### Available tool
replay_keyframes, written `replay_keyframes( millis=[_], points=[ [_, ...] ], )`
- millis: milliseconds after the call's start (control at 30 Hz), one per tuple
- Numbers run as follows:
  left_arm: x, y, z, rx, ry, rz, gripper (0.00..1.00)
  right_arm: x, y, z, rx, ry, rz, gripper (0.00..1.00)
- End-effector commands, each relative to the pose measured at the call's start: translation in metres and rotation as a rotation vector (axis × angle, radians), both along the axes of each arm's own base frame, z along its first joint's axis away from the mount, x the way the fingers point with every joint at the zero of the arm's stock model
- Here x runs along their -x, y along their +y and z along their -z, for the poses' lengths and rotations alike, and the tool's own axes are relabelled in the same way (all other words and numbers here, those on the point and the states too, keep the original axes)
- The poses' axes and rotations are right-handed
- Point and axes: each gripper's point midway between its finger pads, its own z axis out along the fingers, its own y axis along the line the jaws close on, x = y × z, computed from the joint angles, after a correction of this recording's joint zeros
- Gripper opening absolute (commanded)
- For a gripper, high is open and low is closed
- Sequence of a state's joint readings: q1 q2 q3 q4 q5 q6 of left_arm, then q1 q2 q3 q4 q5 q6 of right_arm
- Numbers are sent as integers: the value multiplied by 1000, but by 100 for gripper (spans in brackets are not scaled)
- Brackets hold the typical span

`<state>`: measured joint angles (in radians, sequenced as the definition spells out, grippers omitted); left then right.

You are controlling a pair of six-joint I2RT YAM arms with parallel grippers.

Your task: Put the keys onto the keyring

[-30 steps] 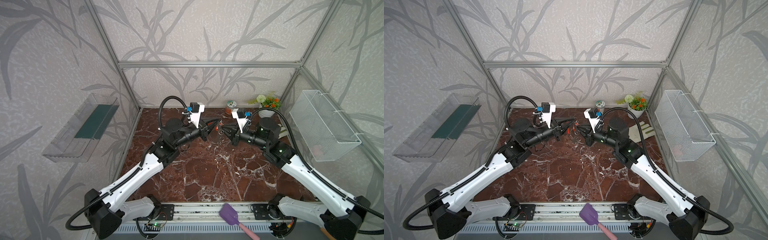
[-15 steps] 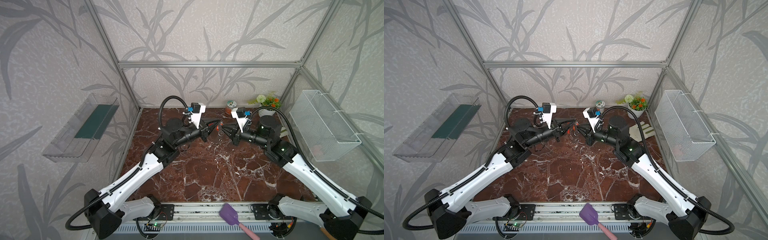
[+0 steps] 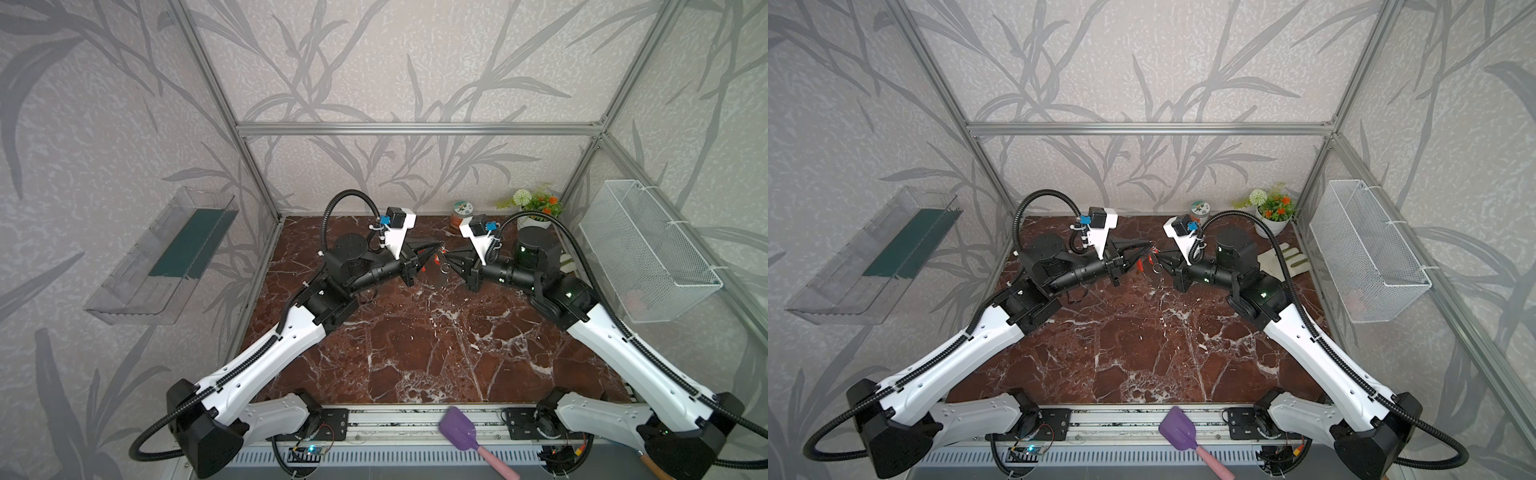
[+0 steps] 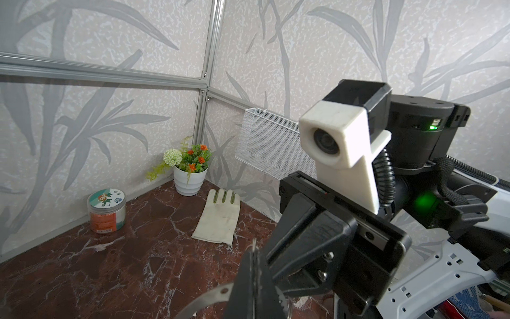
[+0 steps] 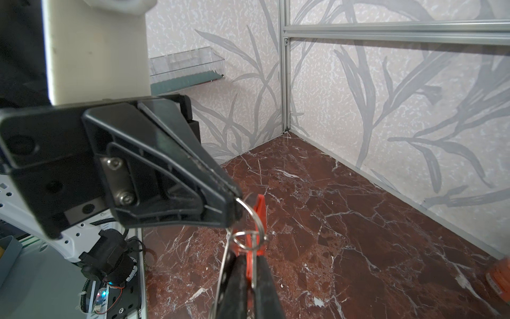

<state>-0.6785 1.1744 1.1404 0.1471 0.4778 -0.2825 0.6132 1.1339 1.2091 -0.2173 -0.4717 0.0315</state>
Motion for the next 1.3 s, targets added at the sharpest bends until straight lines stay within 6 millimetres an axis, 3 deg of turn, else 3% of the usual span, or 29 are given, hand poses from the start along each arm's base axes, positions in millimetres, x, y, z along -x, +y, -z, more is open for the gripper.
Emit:
replay_keyframes(
  millis=[0, 367, 800, 1267],
  points=[
    [1, 6, -11, -8, -33, -12, 0, 8, -9, -31, -39, -81, 3, 0],
    [-2, 7, -4, -31, -20, -11, 0, 8, -17, -37, -41, -102, 27, 0],
    [11, -3, 6, -68, 9, 92, 0, 3, -20, -42, -17, -125, 22, 0],
    [5, 9, 7, -104, -4, 44, 0, 4, -37, -30, 141, -155, 26, 0]
  ],
)
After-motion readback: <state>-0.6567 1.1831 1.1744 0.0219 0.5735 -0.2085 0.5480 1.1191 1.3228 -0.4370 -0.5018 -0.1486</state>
